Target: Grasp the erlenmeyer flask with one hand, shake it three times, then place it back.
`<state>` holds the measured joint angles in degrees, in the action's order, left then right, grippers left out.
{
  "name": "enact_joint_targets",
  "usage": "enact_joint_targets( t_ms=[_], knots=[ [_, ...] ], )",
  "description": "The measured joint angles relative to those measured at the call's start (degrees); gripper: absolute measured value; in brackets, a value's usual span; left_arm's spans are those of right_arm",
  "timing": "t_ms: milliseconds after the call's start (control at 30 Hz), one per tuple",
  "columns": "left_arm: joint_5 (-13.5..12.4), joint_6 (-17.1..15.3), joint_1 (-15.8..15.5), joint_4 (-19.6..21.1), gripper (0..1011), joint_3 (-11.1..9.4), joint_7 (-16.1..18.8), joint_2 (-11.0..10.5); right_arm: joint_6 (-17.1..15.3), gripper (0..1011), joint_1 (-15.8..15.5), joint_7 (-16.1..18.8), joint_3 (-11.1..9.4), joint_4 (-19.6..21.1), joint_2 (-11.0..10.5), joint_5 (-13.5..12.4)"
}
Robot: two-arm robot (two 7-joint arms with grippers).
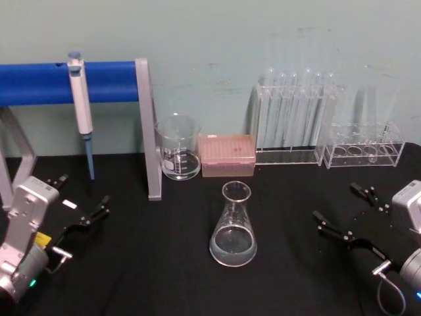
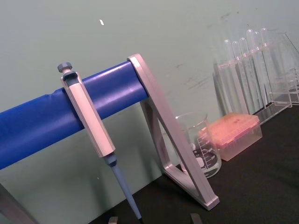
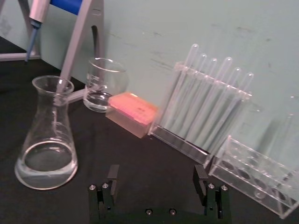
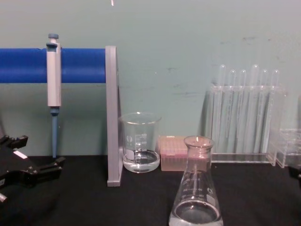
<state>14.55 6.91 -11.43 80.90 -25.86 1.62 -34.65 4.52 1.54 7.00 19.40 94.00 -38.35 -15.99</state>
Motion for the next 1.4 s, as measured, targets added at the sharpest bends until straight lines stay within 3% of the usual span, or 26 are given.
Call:
enact_joint_targets(
  t_ms=[500,1400],
  knots=[
    [0.0,0.0,0.0,0.0,1001,0.0,0.0,0.0,1.7,1000,1.6,7.3,0.1,-2.2,2.4,-1.7],
    [0.0,0.0,0.0,0.0,1001,0.0,0.0,0.0,6.5,1000,8.0,22.9,1.4,-9.7,7.8,-4.5]
  ],
)
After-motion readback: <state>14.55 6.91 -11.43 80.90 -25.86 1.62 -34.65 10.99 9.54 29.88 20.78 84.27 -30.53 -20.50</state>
